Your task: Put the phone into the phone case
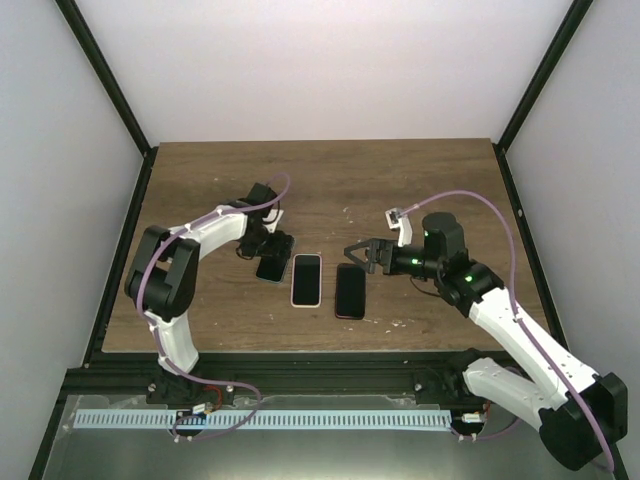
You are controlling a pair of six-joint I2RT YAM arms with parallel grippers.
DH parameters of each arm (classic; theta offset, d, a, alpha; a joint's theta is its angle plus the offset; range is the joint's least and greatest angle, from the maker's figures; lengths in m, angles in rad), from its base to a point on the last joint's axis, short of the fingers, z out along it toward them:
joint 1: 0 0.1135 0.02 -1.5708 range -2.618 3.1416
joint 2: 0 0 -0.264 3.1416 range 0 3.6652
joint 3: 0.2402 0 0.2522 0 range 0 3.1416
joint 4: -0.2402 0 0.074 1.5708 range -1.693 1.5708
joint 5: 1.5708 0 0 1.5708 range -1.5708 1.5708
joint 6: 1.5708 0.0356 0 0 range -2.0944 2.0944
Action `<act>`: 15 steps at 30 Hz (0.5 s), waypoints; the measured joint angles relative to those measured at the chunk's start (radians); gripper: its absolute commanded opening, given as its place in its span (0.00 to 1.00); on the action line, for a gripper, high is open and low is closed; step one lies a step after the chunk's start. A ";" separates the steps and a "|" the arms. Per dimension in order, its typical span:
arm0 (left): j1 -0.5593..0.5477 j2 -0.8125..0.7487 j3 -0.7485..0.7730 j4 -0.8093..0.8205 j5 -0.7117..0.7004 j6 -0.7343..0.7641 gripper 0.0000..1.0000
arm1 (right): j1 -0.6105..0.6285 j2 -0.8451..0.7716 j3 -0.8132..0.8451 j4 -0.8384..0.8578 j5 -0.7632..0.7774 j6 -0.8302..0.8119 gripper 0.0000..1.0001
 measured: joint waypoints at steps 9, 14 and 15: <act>0.075 -0.085 -0.075 0.074 0.039 -0.037 0.66 | 0.000 0.104 -0.078 0.103 -0.045 0.064 0.80; 0.143 -0.112 -0.129 0.121 0.087 -0.052 0.66 | 0.031 0.243 -0.079 0.186 -0.050 0.113 0.62; 0.151 -0.113 -0.138 0.134 0.096 -0.054 0.66 | 0.045 0.270 -0.076 0.200 -0.043 0.122 0.60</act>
